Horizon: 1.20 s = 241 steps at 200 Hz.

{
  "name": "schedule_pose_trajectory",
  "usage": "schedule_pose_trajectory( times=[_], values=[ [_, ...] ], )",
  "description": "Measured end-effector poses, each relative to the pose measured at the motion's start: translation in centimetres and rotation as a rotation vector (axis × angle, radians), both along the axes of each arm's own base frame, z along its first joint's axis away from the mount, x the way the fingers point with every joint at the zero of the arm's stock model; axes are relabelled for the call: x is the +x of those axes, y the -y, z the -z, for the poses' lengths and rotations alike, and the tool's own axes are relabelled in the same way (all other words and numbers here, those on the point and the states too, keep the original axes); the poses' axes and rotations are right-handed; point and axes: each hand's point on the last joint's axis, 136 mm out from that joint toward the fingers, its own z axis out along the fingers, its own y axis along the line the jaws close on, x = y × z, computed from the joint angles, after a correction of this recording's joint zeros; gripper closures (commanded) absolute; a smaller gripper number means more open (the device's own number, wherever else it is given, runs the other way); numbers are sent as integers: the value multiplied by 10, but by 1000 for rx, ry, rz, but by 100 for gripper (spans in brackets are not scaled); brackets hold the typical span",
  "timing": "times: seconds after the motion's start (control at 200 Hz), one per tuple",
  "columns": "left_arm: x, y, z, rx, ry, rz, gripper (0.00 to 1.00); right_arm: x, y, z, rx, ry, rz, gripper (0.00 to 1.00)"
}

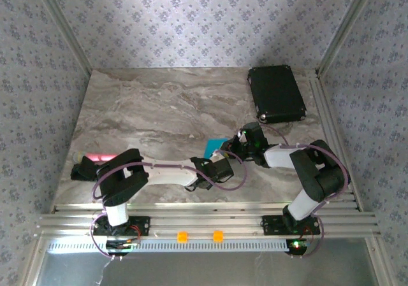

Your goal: Fold a paper plane with a square sheet of paper (pick it up from the middle)

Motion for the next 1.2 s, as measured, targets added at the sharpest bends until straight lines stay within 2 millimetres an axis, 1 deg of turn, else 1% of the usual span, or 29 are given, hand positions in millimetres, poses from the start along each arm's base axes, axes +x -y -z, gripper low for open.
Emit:
schedule_pose_trajectory(
  times=[0.16, 0.37, 0.525, 0.635, 0.68, 0.74, 0.805, 0.86, 1.039, 1.204],
  values=[
    [0, 0, 0, -2, 2, -6, 79, 0, 0, 0, 0, 0, 0, 98],
    [1, 0, -1, -4, 6, -11, 83, 0, 0, 0, 0, 0, 0, 98],
    [1, 0, -1, -12, 6, -21, 89, 0, 0, 0, 0, 0, 0, 96],
    [1, 0, 0, -19, 7, -28, 91, 0, 0, 0, -2, -1, 0, 93],
    [1, 0, 1, -25, 7, -31, 92, -1, 1, 1, -4, -5, 0, 88],
    [1, 0, 3, -28, 7, -34, 93, -2, 2, 3, -12, -11, -3, 84],
    [0, -1, 5, -31, 7, -39, 93, -5, 6, 4, -34, -16, -5, 78],
    [0, -2, 6, -36, 7, -42, 94, -7, 14, 3, -64, -15, -2, 74],
    [0, 0, 7, -62, 13, -52, 95, -7, 45, -9, -172, 16, 29, 69],
    [1, 1, 7, -120, 3, -66, 97, -9, 67, -17, -249, 43, 48, 68]
  ],
)
